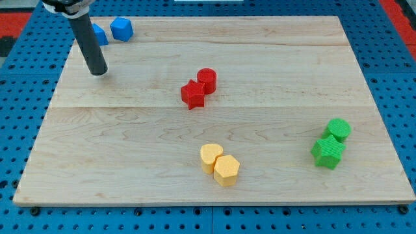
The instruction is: Push the red star to the bottom right of the red circle
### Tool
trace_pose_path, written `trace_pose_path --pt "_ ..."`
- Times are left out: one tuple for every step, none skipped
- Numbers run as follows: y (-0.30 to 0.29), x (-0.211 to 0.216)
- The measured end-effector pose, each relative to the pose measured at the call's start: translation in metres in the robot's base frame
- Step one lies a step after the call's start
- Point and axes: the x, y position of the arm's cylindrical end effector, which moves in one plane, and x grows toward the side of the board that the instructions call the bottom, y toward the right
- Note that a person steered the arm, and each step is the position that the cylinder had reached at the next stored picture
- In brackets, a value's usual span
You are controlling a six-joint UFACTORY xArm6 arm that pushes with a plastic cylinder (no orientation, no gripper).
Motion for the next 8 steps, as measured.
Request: trace_pose_path --pt "0.005 0.0" --pt "0.017 -0.002" --pt "0.017 -0.002" --pt "0.018 0.003" --pt "0.039 0.005" --pt "0.044 0.005" --pt "0.04 0.003" --pt "0.081 0.034"
